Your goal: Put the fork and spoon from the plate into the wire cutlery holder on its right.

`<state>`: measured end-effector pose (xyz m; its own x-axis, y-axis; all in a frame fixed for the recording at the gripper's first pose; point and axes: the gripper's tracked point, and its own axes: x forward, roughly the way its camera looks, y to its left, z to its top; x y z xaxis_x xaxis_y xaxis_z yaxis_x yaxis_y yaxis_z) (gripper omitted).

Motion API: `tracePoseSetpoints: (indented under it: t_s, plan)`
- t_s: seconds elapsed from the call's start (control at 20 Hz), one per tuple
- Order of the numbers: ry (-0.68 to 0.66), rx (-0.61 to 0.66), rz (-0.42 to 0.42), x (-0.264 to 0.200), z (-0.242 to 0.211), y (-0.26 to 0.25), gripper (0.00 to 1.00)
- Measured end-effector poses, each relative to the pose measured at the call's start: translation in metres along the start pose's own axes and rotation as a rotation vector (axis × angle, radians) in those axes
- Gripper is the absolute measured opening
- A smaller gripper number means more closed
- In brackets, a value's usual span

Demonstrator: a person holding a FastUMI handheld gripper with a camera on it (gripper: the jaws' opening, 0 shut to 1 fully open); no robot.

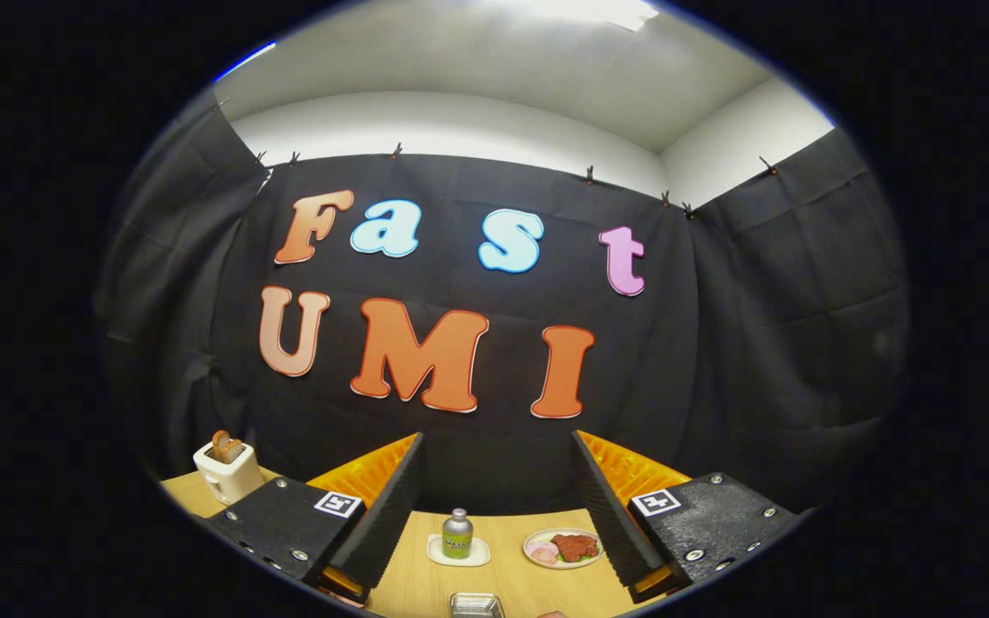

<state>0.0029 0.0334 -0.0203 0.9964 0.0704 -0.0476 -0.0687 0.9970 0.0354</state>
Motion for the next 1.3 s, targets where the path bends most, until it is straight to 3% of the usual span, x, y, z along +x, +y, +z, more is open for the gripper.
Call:
tracePoseSetpoints:
  t_s: [0.5, 1.05, 1.3]
  plan:
    - [0.241, 0.054, 0.155, -0.012, -0.078, 0.083, 0.98]
    - [0.786, 0.046, 0.407, -0.067, -0.224, 0.202, 0.98]
    - [0.977, -0.006, 0.426, -0.101, -0.286, 0.227, 0.95]
